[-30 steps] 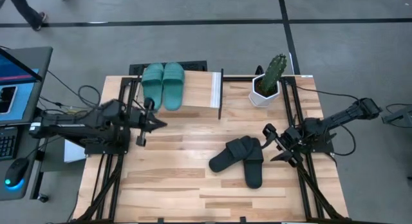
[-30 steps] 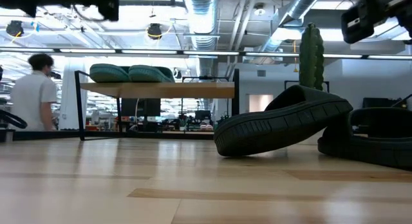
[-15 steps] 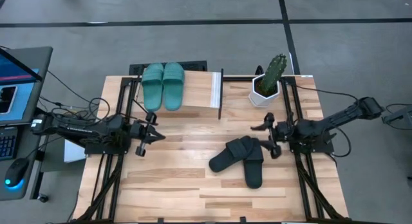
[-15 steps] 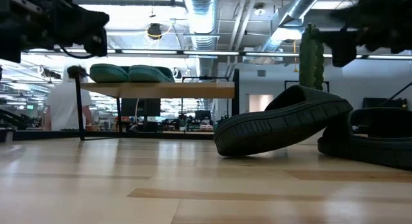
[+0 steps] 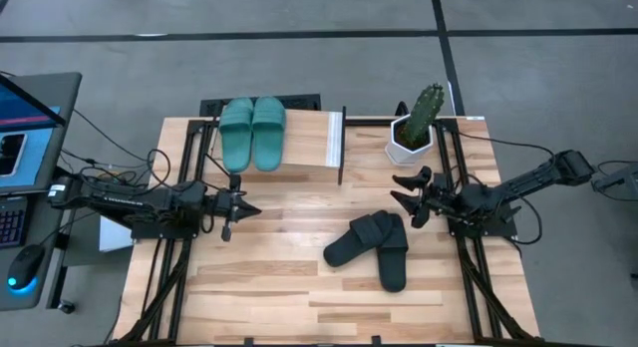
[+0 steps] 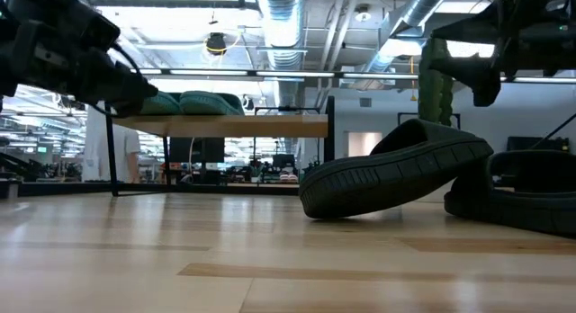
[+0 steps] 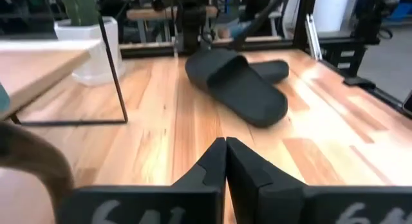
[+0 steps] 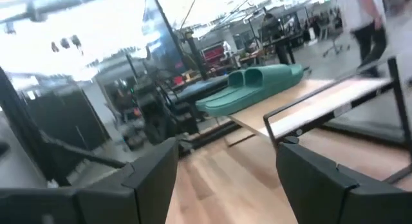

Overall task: Pick and place slides into the shelf
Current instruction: Put the left black slide on the shelf

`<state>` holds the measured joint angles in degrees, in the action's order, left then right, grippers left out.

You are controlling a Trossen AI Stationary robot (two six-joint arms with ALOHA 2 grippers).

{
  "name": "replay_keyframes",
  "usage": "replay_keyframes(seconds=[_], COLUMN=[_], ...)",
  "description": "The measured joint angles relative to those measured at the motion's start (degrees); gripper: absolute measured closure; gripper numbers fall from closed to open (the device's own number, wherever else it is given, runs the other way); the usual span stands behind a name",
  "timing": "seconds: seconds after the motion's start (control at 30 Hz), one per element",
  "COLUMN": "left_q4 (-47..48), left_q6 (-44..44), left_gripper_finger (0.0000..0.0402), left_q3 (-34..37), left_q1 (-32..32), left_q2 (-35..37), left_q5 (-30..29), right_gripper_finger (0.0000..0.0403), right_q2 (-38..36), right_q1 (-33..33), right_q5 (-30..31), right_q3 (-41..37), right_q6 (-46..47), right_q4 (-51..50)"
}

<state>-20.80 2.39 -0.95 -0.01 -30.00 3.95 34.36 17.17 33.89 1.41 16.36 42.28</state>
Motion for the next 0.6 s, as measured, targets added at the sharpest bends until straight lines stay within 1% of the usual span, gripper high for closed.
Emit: replay_keyframes(seconds=[0.1, 0.17, 0.3, 0.43, 0.6], left_q4=[1.2, 0.8, 1.0, 2.9, 6.7], left_q6=[0.3, 2.1, 3.8, 2.9, 3.1], left_gripper_finger=[0.0401, 0.0401, 0.0401, 0.0401, 0.0401], left_q3=[0.0, 0.0, 0.0, 0.0, 0.0], left_q1=[0.0, 0.0, 0.0, 0.0, 0.0], left_q2=[0.0, 0.0, 0.0, 0.0, 0.0], left_q5=[0.1, 0.0, -0.2, -0.3, -0.3], right_gripper_finger=[0.0154, 0.0154, 0.0154, 0.0154, 0.0154], right_q2=[0.1, 0.3, 1.7, 2.7, 3.5], right_q1=[0.0, 0.1, 0.0, 0.0, 0.0], right_q5=[-0.7, -0.7, 0.0, 4.5, 3.7], right_q3=[0.0, 0.0, 0.0, 0.1, 0.0], right_q6=[1.6, 1.6, -2.3, -4.2, -6.2], right_q4=[-0.6, -1.2, -2.4, -2.0, -2.0])
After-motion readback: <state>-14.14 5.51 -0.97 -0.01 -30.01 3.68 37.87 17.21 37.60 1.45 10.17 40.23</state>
